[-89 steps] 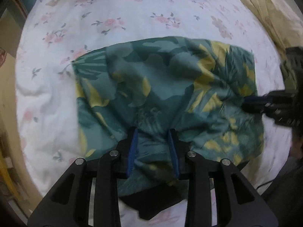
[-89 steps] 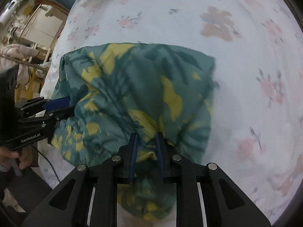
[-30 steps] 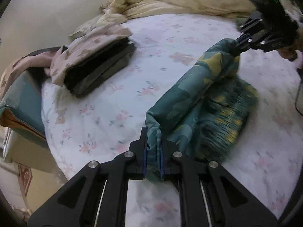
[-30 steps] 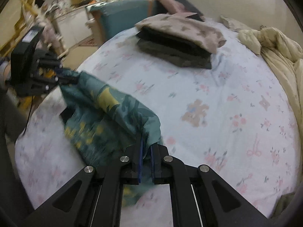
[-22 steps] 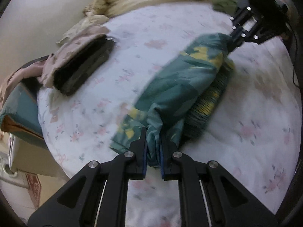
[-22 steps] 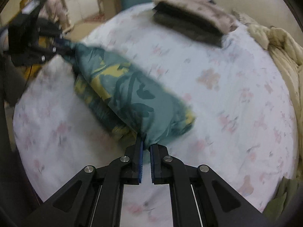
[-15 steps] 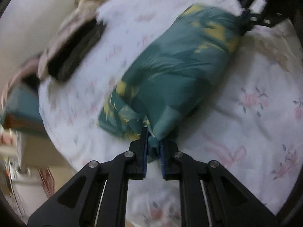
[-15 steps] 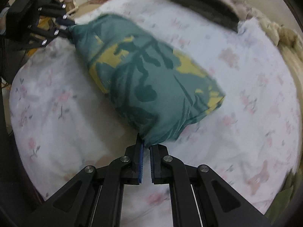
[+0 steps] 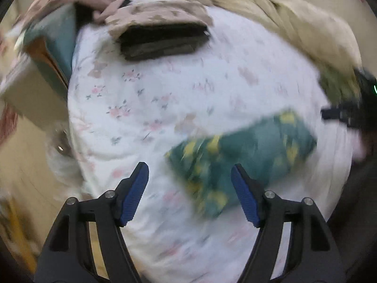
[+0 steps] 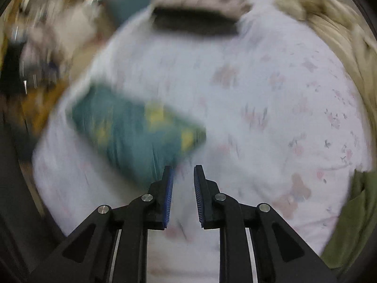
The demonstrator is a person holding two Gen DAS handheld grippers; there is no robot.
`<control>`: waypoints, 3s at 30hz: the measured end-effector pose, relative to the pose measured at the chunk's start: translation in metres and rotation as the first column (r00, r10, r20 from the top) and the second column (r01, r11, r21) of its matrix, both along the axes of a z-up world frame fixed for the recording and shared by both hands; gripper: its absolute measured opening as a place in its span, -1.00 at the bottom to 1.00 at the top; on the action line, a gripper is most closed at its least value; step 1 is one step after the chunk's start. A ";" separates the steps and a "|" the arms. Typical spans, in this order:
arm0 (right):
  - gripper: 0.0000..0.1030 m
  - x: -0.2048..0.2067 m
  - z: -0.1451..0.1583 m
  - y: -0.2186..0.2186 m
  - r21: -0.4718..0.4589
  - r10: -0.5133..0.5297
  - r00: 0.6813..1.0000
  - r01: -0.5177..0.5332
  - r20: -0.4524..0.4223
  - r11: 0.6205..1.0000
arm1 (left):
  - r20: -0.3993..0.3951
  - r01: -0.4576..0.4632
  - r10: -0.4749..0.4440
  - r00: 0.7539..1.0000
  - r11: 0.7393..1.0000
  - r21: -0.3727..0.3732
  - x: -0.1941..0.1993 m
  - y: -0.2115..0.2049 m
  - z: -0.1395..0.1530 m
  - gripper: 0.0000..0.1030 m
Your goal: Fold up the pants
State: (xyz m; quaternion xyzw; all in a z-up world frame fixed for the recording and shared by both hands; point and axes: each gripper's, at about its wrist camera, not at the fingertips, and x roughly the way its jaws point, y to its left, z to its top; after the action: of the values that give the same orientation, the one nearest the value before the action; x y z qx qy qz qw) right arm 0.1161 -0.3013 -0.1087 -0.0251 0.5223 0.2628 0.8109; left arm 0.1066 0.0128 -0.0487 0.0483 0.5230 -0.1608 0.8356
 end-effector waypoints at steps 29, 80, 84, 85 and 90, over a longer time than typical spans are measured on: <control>0.53 0.032 -0.060 -0.010 0.185 -0.266 0.909 0.336 -0.322 0.924 | -0.269 -0.426 0.392 0.880 0.901 -0.084 0.005 0.019 -0.084 0.92; -0.26 0.472 -0.021 0.087 0.414 -0.160 0.987 0.141 0.011 0.899 | 0.126 -0.275 0.297 0.946 0.946 -0.170 0.439 0.057 -0.040 -0.55; -0.13 0.469 -0.020 0.053 0.393 -0.253 0.967 0.228 0.014 0.891 | 0.170 -0.370 0.391 0.904 0.918 -0.143 0.427 0.083 -0.035 0.06; -0.13 0.469 -0.020 0.048 0.372 -0.264 0.964 0.242 0.008 0.896 | 0.160 -0.399 0.415 0.895 0.908 -0.127 0.424 0.089 -0.036 0.06; -0.08 0.445 0.013 0.037 0.343 -0.285 0.954 0.237 0.095 0.909 | 0.320 -0.466 0.455 0.831 0.883 -0.048 0.383 0.085 -0.010 0.06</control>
State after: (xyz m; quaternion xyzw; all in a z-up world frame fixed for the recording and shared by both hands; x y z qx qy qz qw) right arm 0.5611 -0.2641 -0.0961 0.1615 0.4105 0.2325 0.8668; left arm 0.4892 0.0981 -0.0583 -0.0400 0.3783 0.0638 0.9226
